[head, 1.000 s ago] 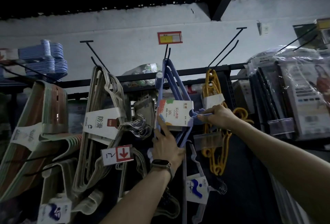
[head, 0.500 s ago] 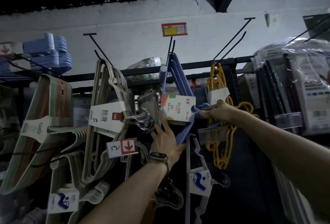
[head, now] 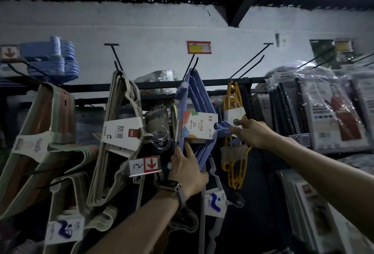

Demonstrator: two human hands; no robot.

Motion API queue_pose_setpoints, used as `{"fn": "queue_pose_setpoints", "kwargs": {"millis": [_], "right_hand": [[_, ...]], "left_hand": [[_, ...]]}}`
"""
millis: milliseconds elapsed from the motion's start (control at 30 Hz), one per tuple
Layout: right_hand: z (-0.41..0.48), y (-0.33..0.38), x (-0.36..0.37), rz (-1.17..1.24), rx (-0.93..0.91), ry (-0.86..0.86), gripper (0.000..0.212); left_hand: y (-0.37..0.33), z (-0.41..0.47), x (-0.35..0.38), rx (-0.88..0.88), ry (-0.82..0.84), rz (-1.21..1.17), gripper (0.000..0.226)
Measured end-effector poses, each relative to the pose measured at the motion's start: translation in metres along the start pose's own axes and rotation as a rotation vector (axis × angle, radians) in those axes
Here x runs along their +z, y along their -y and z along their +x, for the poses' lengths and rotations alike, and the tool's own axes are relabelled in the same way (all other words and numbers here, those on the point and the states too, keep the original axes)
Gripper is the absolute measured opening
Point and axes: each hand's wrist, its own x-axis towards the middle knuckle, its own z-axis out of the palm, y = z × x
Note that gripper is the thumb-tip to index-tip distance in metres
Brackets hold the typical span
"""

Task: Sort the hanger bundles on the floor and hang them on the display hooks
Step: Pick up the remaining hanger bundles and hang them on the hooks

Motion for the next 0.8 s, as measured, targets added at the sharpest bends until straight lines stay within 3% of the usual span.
{"fn": "queue_pose_setpoints", "kwargs": {"millis": [200, 300, 400, 567, 633, 800], "right_hand": [[-0.079, 0.025, 0.003, -0.2, -0.098, -0.041, 0.041], [-0.126, 0.04, 0.018, -0.32, -0.084, -0.072, 0.045], [-0.179, 0.054, 0.039, -0.402, -0.049, -0.075, 0.044], [-0.27, 0.077, 0.088, -0.443, 0.042, -0.024, 0.025], [-0.314, 0.083, 0.12, -0.443, 0.104, 0.009, 0.029], [-0.445, 0.079, 0.183, -0.496, 0.319, 0.154, 0.039]], "left_hand": [[0.015, -0.037, -0.027, 0.18, 0.02, -0.115, 0.051], [0.025, -0.072, -0.036, 0.246, 0.091, -0.232, 0.016], [0.042, -0.112, -0.035, 0.289, 0.117, -0.301, 0.021], [0.08, -0.172, -0.011, 0.329, 0.255, -0.375, 0.032], [0.099, -0.198, 0.009, 0.346, 0.319, -0.363, 0.043], [0.132, -0.29, 0.072, 0.362, 0.528, -0.428, 0.037]]}}
